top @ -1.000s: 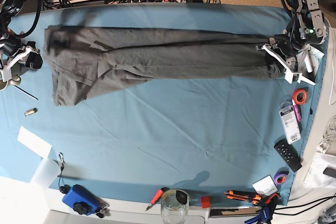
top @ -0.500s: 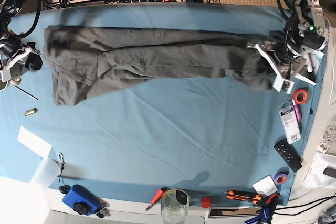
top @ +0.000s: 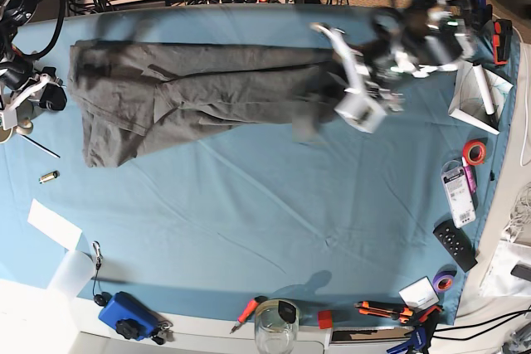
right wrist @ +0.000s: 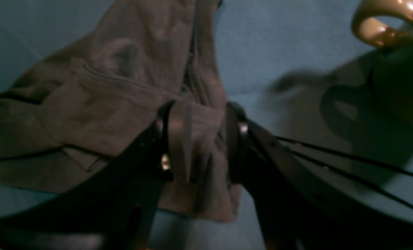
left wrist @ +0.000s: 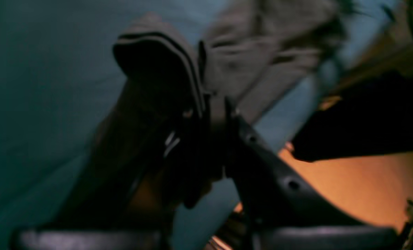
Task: Fold the T-shirt properly
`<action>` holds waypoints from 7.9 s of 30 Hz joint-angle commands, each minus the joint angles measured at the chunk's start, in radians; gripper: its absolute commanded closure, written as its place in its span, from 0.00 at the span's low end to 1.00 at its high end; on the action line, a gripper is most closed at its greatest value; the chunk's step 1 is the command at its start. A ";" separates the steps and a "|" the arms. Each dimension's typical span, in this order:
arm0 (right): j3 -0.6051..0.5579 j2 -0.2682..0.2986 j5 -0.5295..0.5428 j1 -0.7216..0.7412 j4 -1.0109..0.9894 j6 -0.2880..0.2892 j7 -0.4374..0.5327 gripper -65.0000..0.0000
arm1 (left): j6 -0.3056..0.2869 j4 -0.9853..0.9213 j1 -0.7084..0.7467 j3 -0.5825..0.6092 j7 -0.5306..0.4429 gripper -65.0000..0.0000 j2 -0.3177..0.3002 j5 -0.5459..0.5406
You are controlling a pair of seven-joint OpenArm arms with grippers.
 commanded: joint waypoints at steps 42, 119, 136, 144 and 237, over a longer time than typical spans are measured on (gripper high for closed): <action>0.008 0.023 -0.006 0.006 0.016 0.005 0.029 0.73 | 0.337 -0.295 -0.226 0.625 -0.224 1.00 0.322 0.700; -0.083 0.023 -0.168 0.108 0.011 -0.002 0.111 0.50 | 0.317 -0.246 -0.186 0.081 0.005 0.91 0.048 0.673; -0.247 0.023 -0.135 0.279 -0.336 -0.034 0.041 0.50 | 0.317 -0.120 -0.081 0.080 0.011 0.91 0.045 0.740; -0.247 0.023 -0.008 0.269 -0.449 -0.002 -0.032 0.50 | 0.317 -0.118 -0.073 0.080 0.011 0.91 0.045 0.740; -0.860 0.033 0.513 0.380 -0.083 0.091 -0.036 0.95 | 0.475 -0.026 0.063 -0.078 -0.034 0.92 0.046 0.863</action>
